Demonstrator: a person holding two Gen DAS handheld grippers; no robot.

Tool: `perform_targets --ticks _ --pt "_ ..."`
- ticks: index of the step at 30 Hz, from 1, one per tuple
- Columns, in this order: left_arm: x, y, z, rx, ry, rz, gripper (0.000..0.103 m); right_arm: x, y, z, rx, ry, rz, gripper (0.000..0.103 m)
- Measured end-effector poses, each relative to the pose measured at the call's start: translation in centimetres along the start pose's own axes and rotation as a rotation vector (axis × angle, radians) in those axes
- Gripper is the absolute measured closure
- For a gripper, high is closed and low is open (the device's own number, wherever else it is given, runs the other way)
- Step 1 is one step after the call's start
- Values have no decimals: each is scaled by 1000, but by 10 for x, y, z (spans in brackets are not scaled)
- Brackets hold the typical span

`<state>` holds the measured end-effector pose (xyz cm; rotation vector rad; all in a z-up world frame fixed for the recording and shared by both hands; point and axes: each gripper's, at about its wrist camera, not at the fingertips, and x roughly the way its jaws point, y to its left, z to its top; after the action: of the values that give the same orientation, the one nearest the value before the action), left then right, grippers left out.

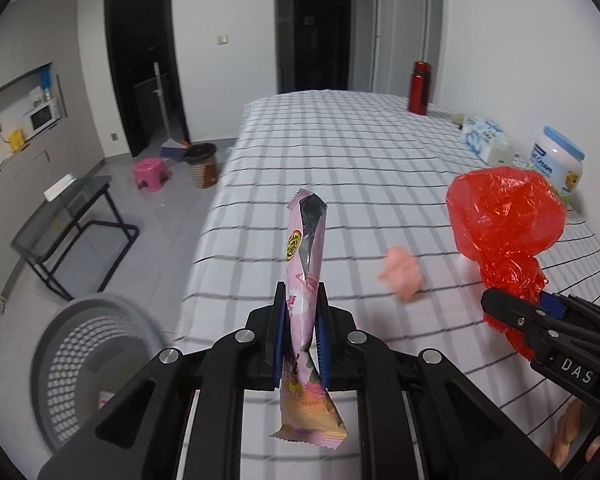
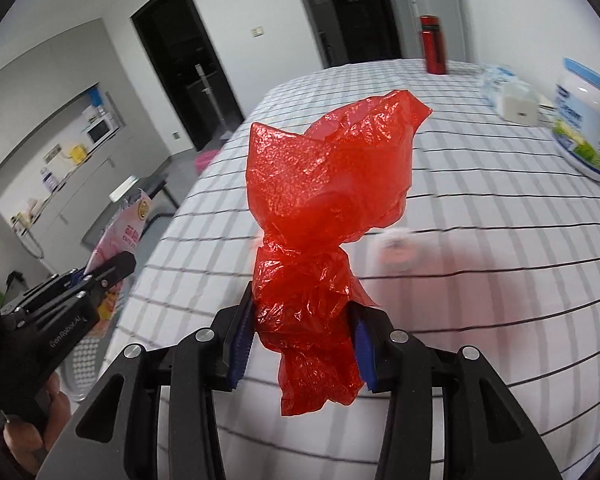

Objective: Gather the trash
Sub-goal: 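Carry the red bag and pink wrapper over the basket and open both tools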

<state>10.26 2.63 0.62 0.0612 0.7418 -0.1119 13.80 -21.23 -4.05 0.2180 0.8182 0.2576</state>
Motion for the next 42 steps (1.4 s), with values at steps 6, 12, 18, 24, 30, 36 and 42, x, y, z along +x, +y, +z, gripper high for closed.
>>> perform_targets --ticks 6,12,18,24,30,36,42 --pt "-12 55 -23 -41 14 69 89 19 59 -9 -71 34 67 61" --pt "-19 106 -41 -97 30 125 89 43 127 -20 -163 88 134 61" --pt "-21 156 -58 -165 54 182 89 65 180 -28 -246 142 189 61" --pt "-22 199 -76 -222 84 226 89 83 224 -36 -314 198 237 61" --pt "-18 228 -91 -273 115 252 89 101 254 -39 -365 249 274 61" --pt "-16 245 -102 -314 132 272 88 109 275 -45 -406 285 297 61" --pt "-15 252 -107 -337 143 287 88 119 300 -53 -433 310 303 61"
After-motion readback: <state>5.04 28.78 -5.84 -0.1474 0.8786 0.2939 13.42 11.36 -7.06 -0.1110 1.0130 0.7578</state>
